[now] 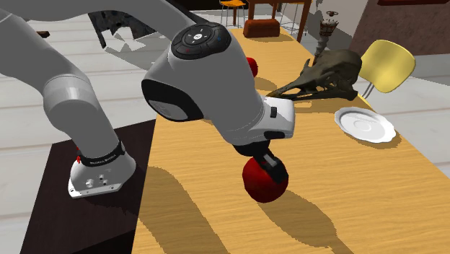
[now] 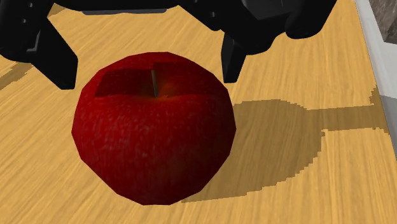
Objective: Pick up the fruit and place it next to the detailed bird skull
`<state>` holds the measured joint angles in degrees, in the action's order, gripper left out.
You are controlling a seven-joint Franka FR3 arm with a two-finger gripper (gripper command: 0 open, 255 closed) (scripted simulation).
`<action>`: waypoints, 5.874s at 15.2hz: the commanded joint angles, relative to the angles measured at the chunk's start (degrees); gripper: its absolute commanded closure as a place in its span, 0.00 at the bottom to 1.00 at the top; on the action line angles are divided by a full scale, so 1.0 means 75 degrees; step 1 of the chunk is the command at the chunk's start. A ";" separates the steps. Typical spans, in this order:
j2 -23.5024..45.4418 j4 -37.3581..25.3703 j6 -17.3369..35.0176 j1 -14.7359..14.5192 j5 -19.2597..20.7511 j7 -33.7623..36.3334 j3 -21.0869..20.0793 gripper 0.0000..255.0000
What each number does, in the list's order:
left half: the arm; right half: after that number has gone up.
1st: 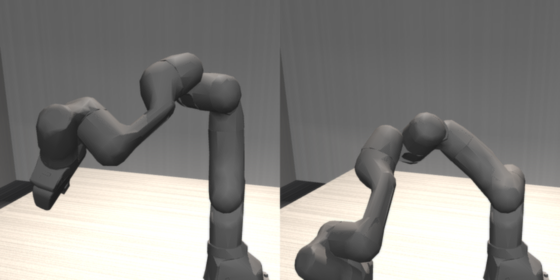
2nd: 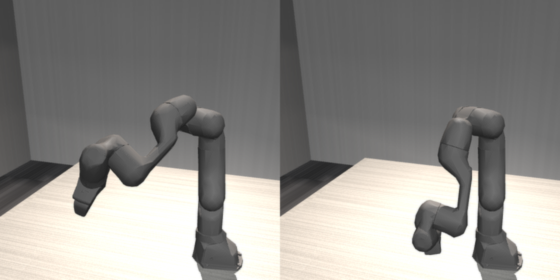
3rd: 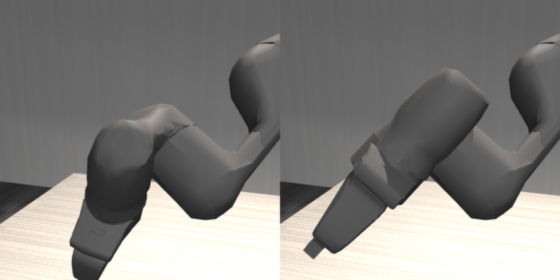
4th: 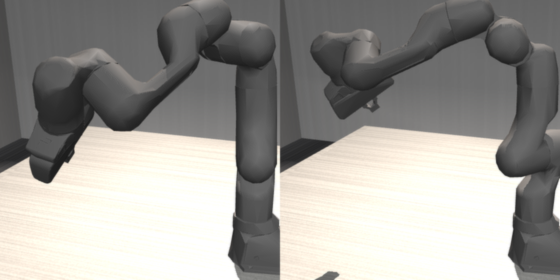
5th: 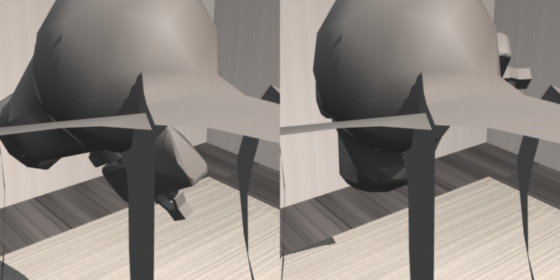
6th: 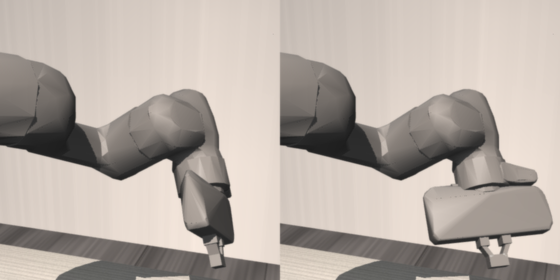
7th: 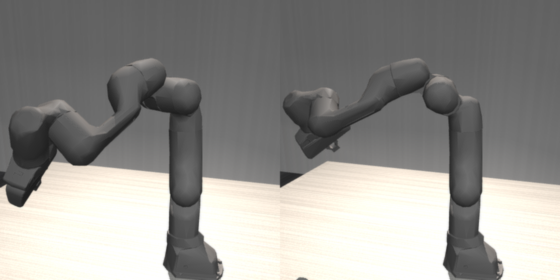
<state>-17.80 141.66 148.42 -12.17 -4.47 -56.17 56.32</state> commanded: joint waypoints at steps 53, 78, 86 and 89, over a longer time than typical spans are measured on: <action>-0.1227 -0.3111 -0.4207 0.1008 0.1054 0.1666 -0.1923 1.00; -0.0472 -0.3964 -0.4385 0.0320 0.0896 0.4335 -0.4038 1.00; 0.0323 -0.4412 -0.4083 -0.0079 0.0811 0.5386 -0.4724 1.00; 0.0277 -0.4059 -0.3774 -0.0068 0.0829 0.5384 -0.4718 1.00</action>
<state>-15.64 110.60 119.52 -12.68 1.70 -15.90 20.98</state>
